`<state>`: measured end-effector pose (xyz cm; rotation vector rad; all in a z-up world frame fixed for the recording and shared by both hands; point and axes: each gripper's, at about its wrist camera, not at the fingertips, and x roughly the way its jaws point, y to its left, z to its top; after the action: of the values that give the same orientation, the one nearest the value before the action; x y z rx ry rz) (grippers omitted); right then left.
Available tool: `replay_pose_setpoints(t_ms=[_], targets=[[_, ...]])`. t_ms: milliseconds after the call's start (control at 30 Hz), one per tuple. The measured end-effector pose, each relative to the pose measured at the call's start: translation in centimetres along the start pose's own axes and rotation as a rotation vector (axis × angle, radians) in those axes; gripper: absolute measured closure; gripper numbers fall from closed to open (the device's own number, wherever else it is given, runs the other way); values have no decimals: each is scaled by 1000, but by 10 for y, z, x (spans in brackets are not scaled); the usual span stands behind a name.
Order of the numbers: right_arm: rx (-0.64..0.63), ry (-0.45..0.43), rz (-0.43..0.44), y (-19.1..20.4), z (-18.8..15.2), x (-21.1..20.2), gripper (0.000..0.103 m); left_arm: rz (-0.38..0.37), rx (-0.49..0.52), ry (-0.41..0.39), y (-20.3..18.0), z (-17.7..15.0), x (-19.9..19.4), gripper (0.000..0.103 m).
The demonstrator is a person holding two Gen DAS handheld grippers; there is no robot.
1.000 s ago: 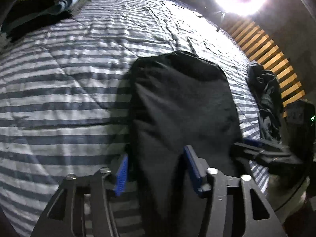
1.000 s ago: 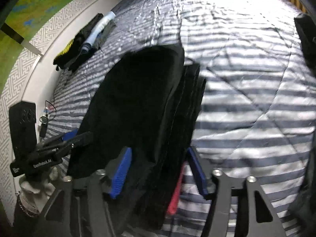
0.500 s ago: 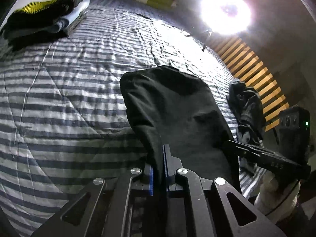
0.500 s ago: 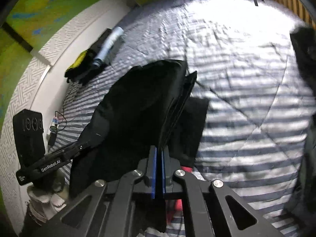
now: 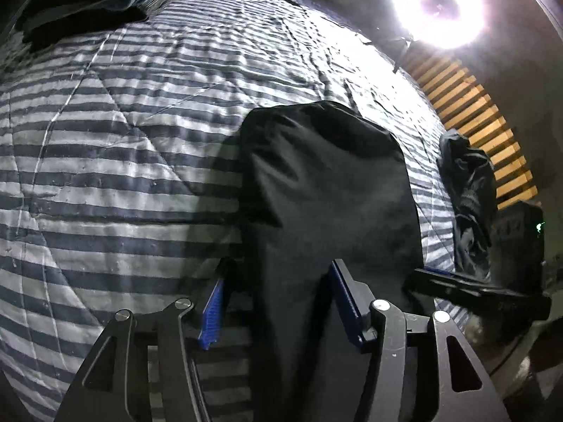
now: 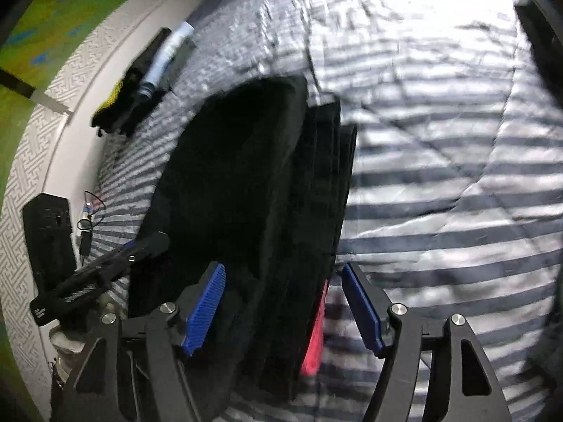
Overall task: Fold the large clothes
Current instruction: 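Grasp the folded black jacket with both grippers and lift it, then carry the folded jacket to the clothes stack by the wall and release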
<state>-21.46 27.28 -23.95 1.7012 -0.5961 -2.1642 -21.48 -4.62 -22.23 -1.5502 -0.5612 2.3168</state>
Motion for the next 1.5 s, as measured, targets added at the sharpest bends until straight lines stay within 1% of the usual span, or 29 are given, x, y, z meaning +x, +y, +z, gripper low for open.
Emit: replay_pose_setpoints(t_ms=[33, 67, 100, 133, 167, 200, 233, 267, 300, 333, 367, 433, 500, 567, 633, 733, 933, 1100, 1167, 1233, 1300, 1333, 1400, 1500], targets=[[-7, -56, 36, 0, -1, -2, 30, -15, -4, 1, 2, 1, 2, 56], [-3, -39, 63, 1, -1, 3, 30, -41, -7, 11, 2, 1, 6, 75], [-6, -66, 54, 4, -1, 2, 35, -42, -10, 17, 0, 2, 8, 79], [-8, -62, 43, 5, -2, 4, 45, -24, -2, 8, -3, 2, 9, 82], [-22, -73, 11, 8, -2, 5, 53, -11, 16, -3, -8, 2, 7, 90], [-30, -74, 8, 9, -3, 4, 60, -9, 26, -15, -11, 2, 4, 92], [-28, -79, 12, 8, -4, 1, 69, -13, 33, -26, -14, 1, 0, 93], [-28, -90, 17, 7, -5, -5, 74, -20, 41, -36, -17, 1, -6, 94], [-32, -103, 26, 8, -5, -11, 82, -23, 51, -48, -22, 1, -12, 95], [-41, -114, 37, 11, -6, -17, 88, -24, 67, -59, -26, 1, -18, 95], [-59, -126, 36, 18, -8, -25, 90, -14, 84, -77, -32, 1, -26, 96], [-99, -148, 17, 31, -11, -36, 91, 3, 100, -107, -40, 1, -40, 96], [-130, -167, 10, 46, -13, -46, 91, -4, 100, -143, -41, 5, -61, 96], [-153, -194, 28, 61, -12, -57, 92, -3, 99, -183, -41, 10, -84, 96], [-191, -225, 38, 83, -8, -69, 92, 8, 107, -225, -40, 18, -108, 96], [-249, -261, 45, 115, 1, -81, 92, 28, 111, -289, -34, 39, -146, 96], [-359, -324, 83, 204, 46, -93, 92, 101, 95, -416, -7, 100, -220, 96], [-428, -380, 132, 281, 96, -87, 92, 143, 57, -508, 33, 170, -271, 96], [-437, -399, 154, 306, 123, -77, 92, 186, 72, -539, 46, 201, -282, 96], [-443, -419, 162, 329, 151, -63, 92, 211, 81, -556, 58, 229, -288, 96], [-455, -432, 162, 343, 173, -49, 92, 229, 78, -568, 78, 258, -290, 96], [-456, -433, 163, 349, 185, -41, 92, 242, 77, -573, 89, 275, -288, 96], [-455, -431, 164, 359, 206, -21, 92, 256, 73, -575, 106, 296, -282, 96], [-455, -424, 156, 366, 239, 10, 92, 272, 46, -566, 137, 330, -259, 96]])
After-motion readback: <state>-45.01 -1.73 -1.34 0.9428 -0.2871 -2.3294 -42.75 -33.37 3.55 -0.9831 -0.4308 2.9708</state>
